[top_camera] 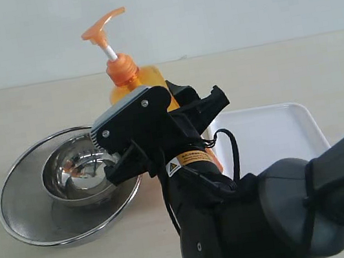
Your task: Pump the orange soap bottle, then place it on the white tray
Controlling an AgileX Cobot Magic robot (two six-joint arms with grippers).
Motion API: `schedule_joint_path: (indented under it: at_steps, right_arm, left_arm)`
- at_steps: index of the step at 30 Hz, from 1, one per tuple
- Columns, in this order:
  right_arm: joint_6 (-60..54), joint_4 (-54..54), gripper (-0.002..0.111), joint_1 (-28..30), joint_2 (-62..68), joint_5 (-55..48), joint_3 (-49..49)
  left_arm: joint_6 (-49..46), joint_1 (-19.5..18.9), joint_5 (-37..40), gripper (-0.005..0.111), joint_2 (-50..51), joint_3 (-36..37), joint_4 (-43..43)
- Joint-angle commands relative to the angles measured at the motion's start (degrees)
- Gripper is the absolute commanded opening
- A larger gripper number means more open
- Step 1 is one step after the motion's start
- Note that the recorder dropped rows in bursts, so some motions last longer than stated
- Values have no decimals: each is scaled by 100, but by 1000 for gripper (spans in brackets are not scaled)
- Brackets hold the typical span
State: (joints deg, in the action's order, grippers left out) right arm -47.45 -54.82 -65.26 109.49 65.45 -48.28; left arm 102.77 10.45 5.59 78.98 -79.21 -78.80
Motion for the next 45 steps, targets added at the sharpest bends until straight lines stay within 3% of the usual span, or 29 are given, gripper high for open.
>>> schedule_joint_path:
  at_steps: [1, 4, 17, 20, 24, 26, 31, 36, 39, 41, 45]
  right_arm:
    - [-60, 142, 0, 11, -78, 451, -18]
    - [-60, 142, 0, 11, -78, 451, -18]
    - [-60, 142, 0, 11, -78, 451, -18]
    - [-60, 142, 0, 11, -78, 451, -18]
    - [-60, 142, 0, 11, -78, 451, -18]
    - [-60, 142, 0, 11, -78, 451, -18]
    - [-60, 142, 0, 11, -78, 451, -18]
    - [-71, 142, 0, 11, -78, 451, -18]
    - [-71, 142, 0, 11, -78, 451, -18]
    - [-71, 142, 0, 11, -78, 451, -18]
    - [-71, 142, 0, 11, -78, 451, -18]
  left_arm:
    - [-44, 12, 199, 5, -41, -39, -1626]
    - [-44, 12, 199, 5, -41, -39, -2020]
    - [-44, 12, 26, 5, -41, -39, -1930]
    - [-44, 12, 74, 5, -41, -39, -847]
    - [-44, 12, 74, 5, -41, -39, 1513]
    - [-44, 12, 4, 5, -41, -39, 2048]
    - [-44, 12, 48, 5, -52, -87, 2407]
    - [-55, 12, 33, 5, -52, -100, 1209]
    - [-367, 12, 21, 5, -52, -100, 3698]
    - [-367, 12, 6, 5, -52, -100, 4922]
    - [-367, 12, -82, 5, -52, -100, 5222]
